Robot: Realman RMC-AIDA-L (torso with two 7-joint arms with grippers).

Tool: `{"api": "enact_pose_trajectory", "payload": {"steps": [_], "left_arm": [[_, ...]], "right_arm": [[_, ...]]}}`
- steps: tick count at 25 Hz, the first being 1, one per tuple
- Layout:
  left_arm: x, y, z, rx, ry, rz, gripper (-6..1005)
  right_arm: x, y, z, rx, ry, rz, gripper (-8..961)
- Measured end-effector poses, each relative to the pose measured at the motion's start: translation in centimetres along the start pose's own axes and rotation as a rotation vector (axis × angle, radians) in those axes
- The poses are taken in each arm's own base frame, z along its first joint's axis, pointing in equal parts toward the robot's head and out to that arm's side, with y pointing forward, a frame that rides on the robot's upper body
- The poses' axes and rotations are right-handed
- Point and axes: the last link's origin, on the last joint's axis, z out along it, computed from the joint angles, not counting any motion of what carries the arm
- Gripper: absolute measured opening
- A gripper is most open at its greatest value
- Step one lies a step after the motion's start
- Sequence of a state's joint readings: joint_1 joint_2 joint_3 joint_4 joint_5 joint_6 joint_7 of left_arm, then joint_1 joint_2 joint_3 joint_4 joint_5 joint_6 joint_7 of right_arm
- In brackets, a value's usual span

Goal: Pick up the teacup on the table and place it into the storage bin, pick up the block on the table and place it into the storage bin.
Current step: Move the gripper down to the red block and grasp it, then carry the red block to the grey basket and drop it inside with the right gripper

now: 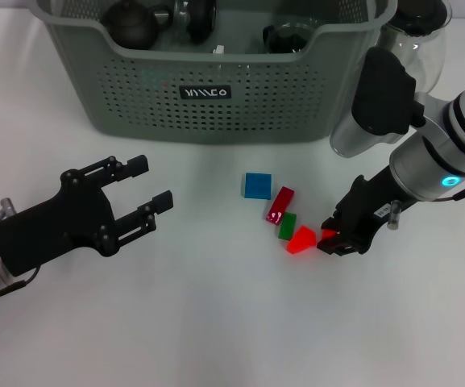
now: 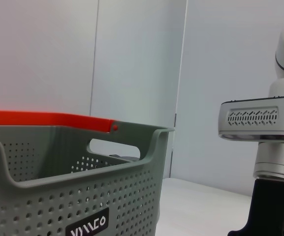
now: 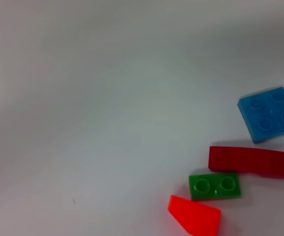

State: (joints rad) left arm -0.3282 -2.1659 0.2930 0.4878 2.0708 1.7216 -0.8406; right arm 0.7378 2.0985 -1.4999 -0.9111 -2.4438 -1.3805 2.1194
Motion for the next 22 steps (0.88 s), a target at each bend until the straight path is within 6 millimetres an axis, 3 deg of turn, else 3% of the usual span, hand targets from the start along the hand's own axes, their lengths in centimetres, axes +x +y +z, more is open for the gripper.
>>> {"api": "enact_pose_trajectory", "payload": {"steps": [12, 22], "left_arm": [[0.0, 0.0, 0.1, 0.000, 0.001, -0.001, 618], [0.0, -0.2, -0.4, 0.023, 0.011, -0.004, 618]], "right_arm": [[0.1, 0.0, -0.3, -0.012, -0.008, 0.031, 168], [1.3, -1.1, -4.9, -0.019, -0.177, 0.112, 178]]}}
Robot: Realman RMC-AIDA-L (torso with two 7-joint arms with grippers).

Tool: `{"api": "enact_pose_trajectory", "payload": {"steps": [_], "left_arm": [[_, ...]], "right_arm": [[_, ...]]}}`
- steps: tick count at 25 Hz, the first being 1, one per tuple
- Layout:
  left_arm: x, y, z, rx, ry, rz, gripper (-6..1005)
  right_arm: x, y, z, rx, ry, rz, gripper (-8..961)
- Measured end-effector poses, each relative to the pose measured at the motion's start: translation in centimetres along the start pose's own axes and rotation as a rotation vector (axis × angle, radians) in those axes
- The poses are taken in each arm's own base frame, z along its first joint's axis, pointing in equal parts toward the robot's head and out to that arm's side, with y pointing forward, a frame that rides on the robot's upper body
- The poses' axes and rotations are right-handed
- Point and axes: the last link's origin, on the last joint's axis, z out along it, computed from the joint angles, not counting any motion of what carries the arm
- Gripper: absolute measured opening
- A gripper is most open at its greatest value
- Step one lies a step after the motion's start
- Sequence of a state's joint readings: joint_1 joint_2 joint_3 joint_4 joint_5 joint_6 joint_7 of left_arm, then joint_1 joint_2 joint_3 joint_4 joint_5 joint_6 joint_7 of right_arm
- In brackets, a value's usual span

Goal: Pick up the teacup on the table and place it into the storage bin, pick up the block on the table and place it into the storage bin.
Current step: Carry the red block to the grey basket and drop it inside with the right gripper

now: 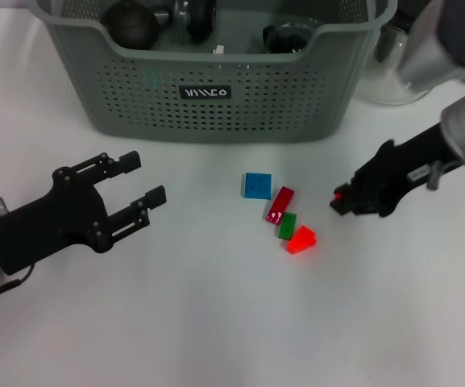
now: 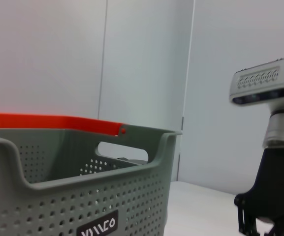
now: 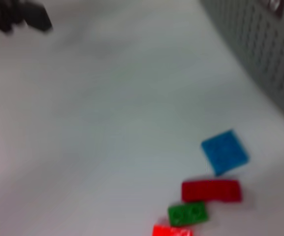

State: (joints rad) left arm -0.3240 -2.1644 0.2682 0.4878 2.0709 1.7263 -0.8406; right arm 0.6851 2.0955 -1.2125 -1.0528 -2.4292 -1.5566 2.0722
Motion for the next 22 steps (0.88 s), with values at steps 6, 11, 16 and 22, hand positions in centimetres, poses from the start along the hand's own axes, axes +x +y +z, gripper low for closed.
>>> {"api": "enact_pose_trajectory", "payload": {"steps": [6, 11, 16, 22], "left_arm": [[0.1, -0.3, -0.4, 0.023, 0.011, 0.000, 618], [0.0, -0.3, -0.7, 0.033, 0.006, -0.002, 618], [-0.2, -0.2, -0.8, 0.033, -0.007, -0.005, 619], [-0.3, 0.0, -0.7, 0.025, -0.005, -0.012, 619]], "right_arm": [[-0.1, 0.2, -3.0, -0.092, -0.207, 0.007, 183], [-0.7, 1.2, -6.3, -0.203, -0.460, -0.047, 188], [-2.3, 0.8, -9.9, -0.159, -0.715, -0.051, 193], [-7.1, 0.1, -12.5, -0.038, -0.809, -0.050, 199]]}}
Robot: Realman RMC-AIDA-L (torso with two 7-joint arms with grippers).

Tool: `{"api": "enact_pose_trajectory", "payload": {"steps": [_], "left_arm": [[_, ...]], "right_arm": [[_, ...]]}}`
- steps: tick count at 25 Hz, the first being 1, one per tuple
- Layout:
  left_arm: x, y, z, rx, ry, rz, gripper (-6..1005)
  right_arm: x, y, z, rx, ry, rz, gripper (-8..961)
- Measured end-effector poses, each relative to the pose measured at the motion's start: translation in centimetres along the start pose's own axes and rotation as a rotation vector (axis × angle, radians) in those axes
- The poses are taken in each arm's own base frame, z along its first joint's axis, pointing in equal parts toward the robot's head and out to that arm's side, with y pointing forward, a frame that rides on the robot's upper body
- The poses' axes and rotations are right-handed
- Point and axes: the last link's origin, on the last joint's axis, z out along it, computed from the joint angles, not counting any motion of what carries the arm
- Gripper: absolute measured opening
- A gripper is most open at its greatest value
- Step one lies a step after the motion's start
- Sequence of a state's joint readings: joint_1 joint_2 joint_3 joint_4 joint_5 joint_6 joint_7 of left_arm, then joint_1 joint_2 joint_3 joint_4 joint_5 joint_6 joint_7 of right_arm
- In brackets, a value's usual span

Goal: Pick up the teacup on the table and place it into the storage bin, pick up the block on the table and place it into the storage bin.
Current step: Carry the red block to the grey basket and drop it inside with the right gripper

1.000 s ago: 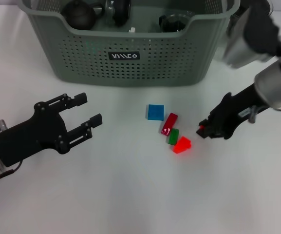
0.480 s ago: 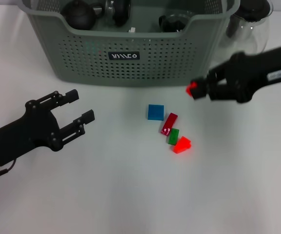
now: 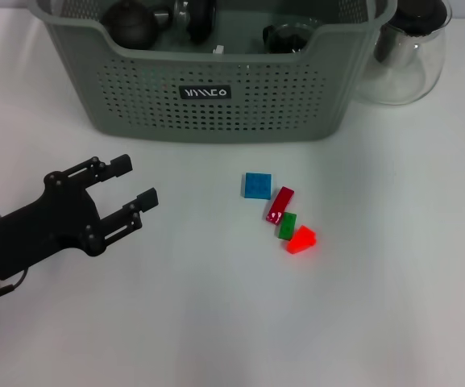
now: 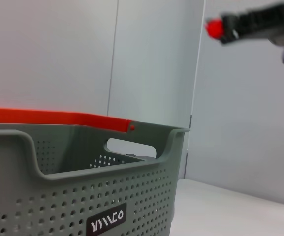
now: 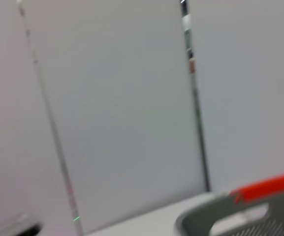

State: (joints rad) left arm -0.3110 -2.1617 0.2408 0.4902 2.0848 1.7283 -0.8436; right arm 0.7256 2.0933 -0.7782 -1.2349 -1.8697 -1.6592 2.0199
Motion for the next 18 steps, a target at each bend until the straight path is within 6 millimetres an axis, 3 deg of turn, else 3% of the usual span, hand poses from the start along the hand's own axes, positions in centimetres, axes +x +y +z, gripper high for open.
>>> {"api": "enact_pose_trajectory", "payload": {"steps": [5, 9, 15, 18], "left_arm": [[0.0, 0.2, 0.3, -0.014, 0.002, -0.003, 619], [0.0, 0.3, 0.6, -0.025, 0.004, -0.007, 619], [-0.1, 0.5, 0.7, -0.034, 0.006, -0.014, 619], [-0.1, 0.6, 0.9, -0.040, 0.007, -0.018, 619]], "right_arm": [[-2.5, -1.5, 4.3, 0.124, 0.019, 0.018, 204], [-3.0, -2.9, 8.8, 0.270, 0.100, 0.053, 208], [-2.0, -4.5, 15.7, 0.407, 0.287, 0.018, 214], [-0.6, -5.2, 17.9, 0.458, 0.384, -0.015, 216]]}}
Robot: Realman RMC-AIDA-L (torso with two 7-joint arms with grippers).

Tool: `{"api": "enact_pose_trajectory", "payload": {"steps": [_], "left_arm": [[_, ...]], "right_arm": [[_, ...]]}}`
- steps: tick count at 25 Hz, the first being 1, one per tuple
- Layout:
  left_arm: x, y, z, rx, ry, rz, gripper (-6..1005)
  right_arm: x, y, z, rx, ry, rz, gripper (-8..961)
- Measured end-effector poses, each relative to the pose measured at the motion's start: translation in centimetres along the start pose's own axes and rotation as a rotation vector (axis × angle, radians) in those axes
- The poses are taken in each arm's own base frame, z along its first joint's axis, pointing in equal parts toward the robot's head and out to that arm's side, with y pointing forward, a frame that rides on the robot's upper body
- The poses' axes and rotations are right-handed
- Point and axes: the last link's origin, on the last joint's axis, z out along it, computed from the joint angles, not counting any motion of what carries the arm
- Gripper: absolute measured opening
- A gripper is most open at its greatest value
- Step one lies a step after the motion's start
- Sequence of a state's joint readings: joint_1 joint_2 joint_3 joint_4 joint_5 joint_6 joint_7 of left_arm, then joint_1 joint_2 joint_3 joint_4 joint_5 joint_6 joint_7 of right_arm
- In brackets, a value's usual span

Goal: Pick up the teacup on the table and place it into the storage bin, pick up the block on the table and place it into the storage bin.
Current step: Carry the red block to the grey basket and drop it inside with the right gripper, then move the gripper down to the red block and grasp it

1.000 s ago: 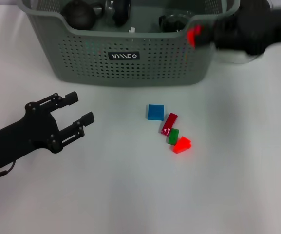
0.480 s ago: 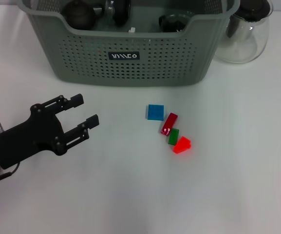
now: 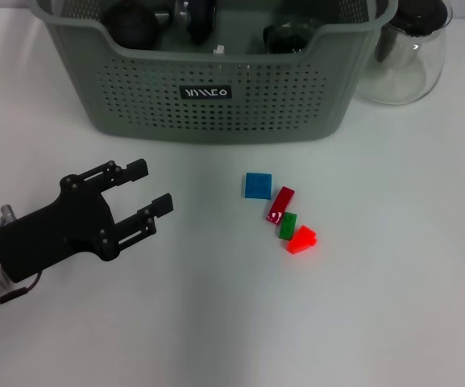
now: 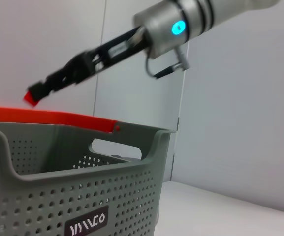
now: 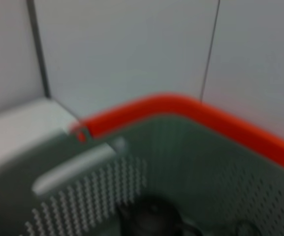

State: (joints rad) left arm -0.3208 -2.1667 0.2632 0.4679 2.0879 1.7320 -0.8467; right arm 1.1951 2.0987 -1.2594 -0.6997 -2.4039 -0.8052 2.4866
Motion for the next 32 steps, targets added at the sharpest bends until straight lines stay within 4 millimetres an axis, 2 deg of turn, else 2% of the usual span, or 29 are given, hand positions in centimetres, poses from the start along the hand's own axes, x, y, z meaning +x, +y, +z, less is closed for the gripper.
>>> {"api": "enact_pose_trajectory", "payload": {"steps": [3, 6, 14, 18, 21, 24, 28, 30, 32], "left_arm": [[0.0, 0.1, 0.1, -0.003, 0.002, -0.004, 619], [0.0, 0.0, 0.2, -0.002, 0.001, -0.003, 619], [0.0, -0.1, 0.2, -0.001, -0.001, 0.003, 620], [0.0, -0.1, 0.1, -0.001, 0.001, 0.002, 620], [0.1, -0.1, -0.1, 0.001, 0.001, 0.003, 620], [0.2, 0.2, -0.7, -0.028, -0.012, 0.012, 620], [0.4, 0.8, -1.3, -0.112, -0.051, 0.015, 620], [0.5, 0.6, -1.5, -0.126, -0.067, 0.001, 620], [0.5, 0.5, -1.6, -0.122, -0.070, -0.001, 620]], "right_arm": [[0.7, 0.3, 1.6, 0.036, 0.056, -0.036, 219], [1.5, 0.4, 2.1, 0.045, 0.089, -0.052, 222], [2.1, 1.2, 2.2, -0.003, 0.117, -0.042, 230], [1.7, 1.1, 1.5, -0.014, 0.077, -0.037, 318], [0.9, 1.2, -0.7, -0.070, 0.022, -0.029, 385], [0.6, 1.7, -4.5, -0.166, -0.026, -0.071, 451], [2.4, 1.7, -9.2, -0.303, 0.003, -0.120, 602], [3.7, 1.8, -10.9, -0.365, 0.046, -0.123, 688], [5.4, 2.2, -12.3, -0.442, 0.124, -0.131, 718]]}}
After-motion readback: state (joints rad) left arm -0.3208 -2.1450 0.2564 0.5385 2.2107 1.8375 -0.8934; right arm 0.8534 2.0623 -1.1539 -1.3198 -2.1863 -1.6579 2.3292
